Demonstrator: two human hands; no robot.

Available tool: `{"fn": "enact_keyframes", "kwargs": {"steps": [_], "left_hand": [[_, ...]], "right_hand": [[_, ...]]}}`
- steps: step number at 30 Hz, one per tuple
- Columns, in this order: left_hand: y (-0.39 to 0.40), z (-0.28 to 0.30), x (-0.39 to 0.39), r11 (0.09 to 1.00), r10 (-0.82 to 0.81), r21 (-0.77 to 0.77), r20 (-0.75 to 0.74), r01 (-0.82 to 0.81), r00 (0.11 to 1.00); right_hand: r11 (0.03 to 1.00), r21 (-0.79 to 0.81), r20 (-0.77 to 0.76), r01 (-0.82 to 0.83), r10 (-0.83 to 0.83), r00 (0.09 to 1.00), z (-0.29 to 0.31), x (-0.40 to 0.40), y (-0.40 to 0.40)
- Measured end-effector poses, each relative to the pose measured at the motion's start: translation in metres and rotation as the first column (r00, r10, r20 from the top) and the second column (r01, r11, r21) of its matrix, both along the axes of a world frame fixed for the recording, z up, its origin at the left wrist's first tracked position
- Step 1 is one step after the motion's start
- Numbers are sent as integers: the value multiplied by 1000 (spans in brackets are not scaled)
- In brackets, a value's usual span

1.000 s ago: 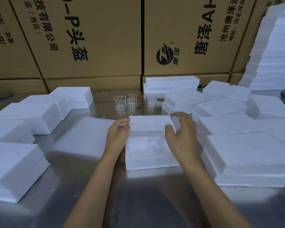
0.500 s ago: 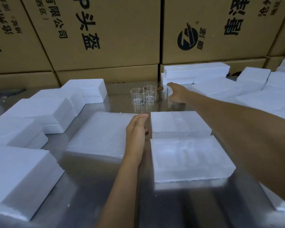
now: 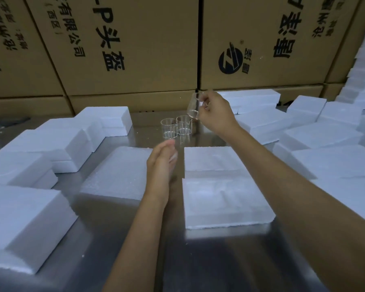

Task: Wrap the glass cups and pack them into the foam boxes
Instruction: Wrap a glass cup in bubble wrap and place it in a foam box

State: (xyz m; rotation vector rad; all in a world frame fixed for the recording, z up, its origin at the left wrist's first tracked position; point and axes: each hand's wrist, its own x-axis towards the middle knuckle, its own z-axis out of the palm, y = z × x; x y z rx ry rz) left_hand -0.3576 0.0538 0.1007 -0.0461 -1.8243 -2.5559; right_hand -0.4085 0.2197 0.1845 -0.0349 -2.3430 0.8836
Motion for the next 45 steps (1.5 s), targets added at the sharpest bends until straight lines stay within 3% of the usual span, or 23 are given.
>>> {"fn": "enact_keyframes", "kwargs": {"steps": [3,9,14,17,21,24,28,39,45], "left_hand": [[-2,13,13,1000,-9,-21,-81,8,997],[13,35,55,968,-237,-157,-312,196,920],[19,56,62,984,-177,-17,-214,177,961],[20,51,64,960,-257,80,-128,268,958],[16,40,68,940,-327,90,-42,330,944],[13,40,68,936,-318,143,-44,321,947],[18,36,71,932,-345,99,-61,350,937],[22,30,73,920,-378,76,-97,385,921],[21,33,70,932,-355,32,-102,360,929]], "right_hand": [[995,-42,-138,-93,86,987,1,58,-17],[978,117,-172,-174,192,966,-22,150,-42],[990,-110,-416,-87,34,909,-26,169,-36],[973,-215,-355,-89,7,935,-50,172,-36],[971,-207,-265,-118,60,962,-70,168,-41],[961,-265,-282,-83,5,959,-69,167,-48],[936,-346,-262,-65,-30,965,-70,172,-49],[875,-471,-184,-108,22,983,-71,172,-42],[724,-658,-192,-207,104,976,-68,170,-34]]}}
